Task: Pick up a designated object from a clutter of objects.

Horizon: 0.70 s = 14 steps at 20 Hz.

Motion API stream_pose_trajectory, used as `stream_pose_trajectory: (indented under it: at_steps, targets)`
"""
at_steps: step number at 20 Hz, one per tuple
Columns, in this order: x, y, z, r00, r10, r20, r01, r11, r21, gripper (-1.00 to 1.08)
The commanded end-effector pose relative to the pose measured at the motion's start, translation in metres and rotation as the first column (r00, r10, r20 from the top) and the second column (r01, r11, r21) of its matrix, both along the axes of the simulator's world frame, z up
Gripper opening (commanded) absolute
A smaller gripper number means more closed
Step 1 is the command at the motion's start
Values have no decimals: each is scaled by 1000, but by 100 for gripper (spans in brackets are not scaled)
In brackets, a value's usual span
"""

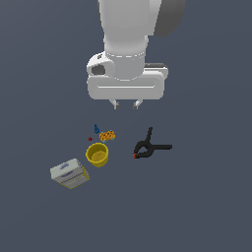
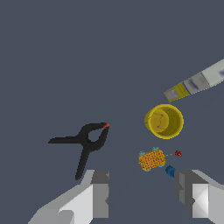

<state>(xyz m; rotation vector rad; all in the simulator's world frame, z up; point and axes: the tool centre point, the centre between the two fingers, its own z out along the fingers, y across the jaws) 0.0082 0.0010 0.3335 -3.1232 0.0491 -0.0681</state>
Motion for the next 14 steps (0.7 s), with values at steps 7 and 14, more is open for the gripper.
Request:
stream_pose_trajectory:
  at_steps: [7,14]
  targets:
    - [5,-5,-14,1000,7,-29,-8,1000,-16,28]
    - [16,-16,-48,995,24,-96,-30,998,-54,28]
